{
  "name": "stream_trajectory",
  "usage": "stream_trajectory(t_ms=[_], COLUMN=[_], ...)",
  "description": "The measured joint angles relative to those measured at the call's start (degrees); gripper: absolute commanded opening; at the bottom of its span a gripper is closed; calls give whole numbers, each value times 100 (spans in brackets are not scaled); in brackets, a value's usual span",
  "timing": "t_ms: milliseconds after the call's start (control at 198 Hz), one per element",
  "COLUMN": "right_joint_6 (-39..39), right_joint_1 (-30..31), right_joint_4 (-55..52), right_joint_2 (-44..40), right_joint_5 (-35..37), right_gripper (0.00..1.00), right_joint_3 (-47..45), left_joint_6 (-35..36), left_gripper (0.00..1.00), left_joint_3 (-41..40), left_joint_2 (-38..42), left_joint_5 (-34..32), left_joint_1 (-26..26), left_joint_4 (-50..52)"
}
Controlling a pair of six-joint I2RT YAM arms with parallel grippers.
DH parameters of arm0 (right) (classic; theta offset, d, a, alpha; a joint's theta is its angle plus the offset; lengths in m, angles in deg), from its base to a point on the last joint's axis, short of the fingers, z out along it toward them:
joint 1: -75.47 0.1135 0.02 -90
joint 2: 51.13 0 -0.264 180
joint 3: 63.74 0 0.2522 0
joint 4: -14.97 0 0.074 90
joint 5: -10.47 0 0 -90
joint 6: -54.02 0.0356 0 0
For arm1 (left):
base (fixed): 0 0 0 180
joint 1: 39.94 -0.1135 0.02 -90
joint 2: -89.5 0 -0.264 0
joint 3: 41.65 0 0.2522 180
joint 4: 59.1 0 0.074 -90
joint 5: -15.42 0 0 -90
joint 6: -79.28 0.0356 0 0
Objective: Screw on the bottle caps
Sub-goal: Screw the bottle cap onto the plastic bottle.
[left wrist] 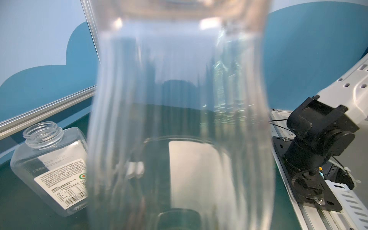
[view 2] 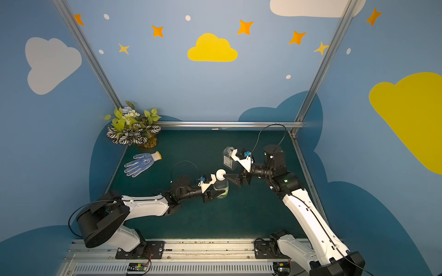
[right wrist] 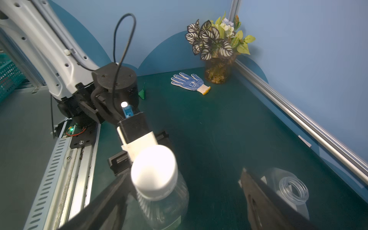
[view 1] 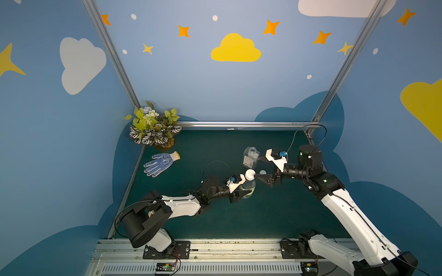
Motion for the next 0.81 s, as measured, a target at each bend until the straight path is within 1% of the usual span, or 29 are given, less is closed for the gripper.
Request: stream_trajectory(t_ms=[212,414,808], right_joint_6=[264,210,184], right_joint_1=[74,85,72], right_joint_4=[111,107,160], right_joint_2=[426,409,136], right_joint_5=[195,308,546], right_gripper=[88,89,90], right_joint_3=[249,238,-70], left_joint_6=[0,-2,0], left_gripper=[46,46,46], left_joint_3=[0,0,-39], left_joint_2=[0,0,-59], left_joint_5=[33,31,33], left_joint_1=[0,0,0], left_joint_4=[-31,-28,39])
